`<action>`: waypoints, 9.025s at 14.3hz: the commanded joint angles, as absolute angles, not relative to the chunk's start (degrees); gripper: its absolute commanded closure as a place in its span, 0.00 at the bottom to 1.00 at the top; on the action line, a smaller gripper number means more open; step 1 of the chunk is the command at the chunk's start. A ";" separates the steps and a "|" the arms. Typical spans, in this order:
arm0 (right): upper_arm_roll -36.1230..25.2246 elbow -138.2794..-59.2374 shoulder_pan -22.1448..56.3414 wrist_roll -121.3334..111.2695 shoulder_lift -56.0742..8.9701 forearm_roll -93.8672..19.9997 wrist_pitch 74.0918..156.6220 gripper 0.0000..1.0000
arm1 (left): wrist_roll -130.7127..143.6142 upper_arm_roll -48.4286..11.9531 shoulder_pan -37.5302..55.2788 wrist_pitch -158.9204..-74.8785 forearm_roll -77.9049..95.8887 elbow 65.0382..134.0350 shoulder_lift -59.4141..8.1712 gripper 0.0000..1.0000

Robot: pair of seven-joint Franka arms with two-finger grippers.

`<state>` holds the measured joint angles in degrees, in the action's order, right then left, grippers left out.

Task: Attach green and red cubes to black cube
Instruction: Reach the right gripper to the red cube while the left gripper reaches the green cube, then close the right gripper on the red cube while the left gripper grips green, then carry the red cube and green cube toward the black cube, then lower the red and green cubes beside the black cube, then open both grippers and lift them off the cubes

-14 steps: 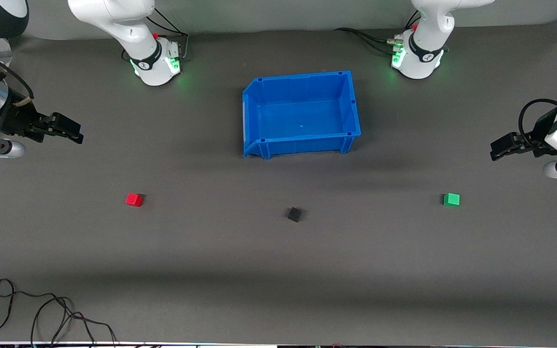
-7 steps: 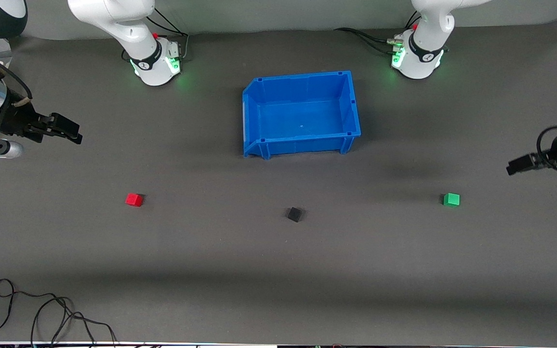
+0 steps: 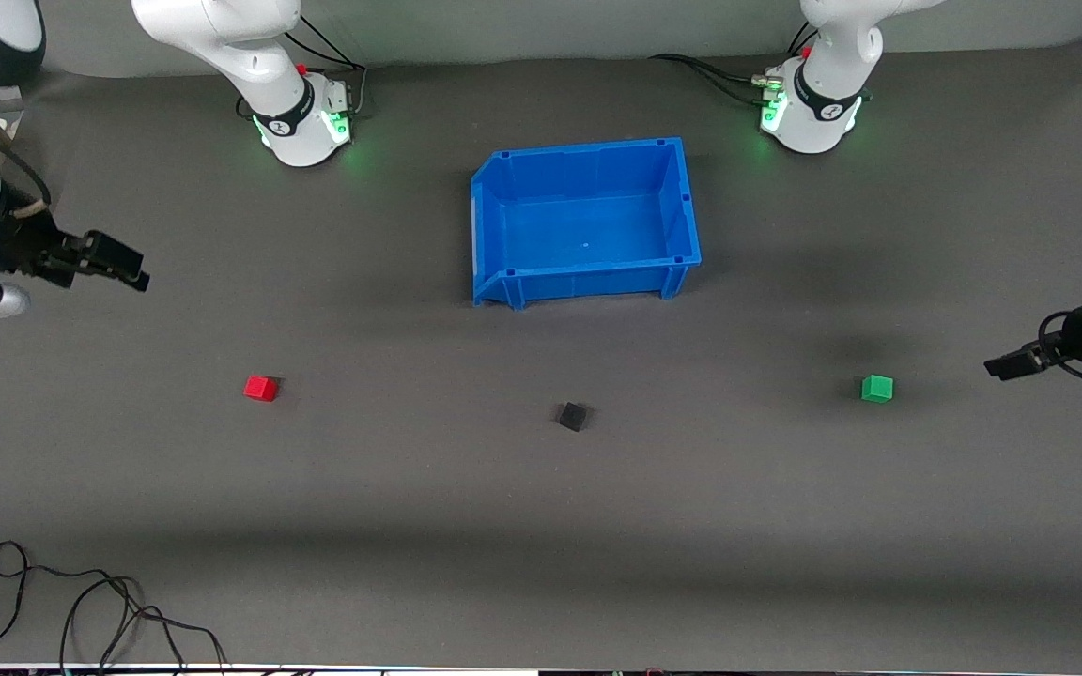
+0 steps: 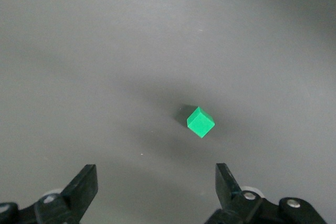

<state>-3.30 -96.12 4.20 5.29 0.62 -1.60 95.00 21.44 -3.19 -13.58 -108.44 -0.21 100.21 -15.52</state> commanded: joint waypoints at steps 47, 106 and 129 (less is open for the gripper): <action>-6.86 -121.03 4.92 4.22 -29.44 -8.61 147.04 0.78 | 99.75 -10.20 3.25 -123.31 0.62 85.70 -37.35 1.00; -6.86 -68.29 43.15 131.48 -60.29 -24.17 133.51 1.00 | 120.95 -10.20 28.21 -138.87 -3.25 80.33 -51.15 1.00; -7.12 -65.74 32.79 107.10 -36.68 -24.79 102.44 0.00 | 103.74 -10.20 14.60 -121.49 -2.90 78.92 -38.07 0.00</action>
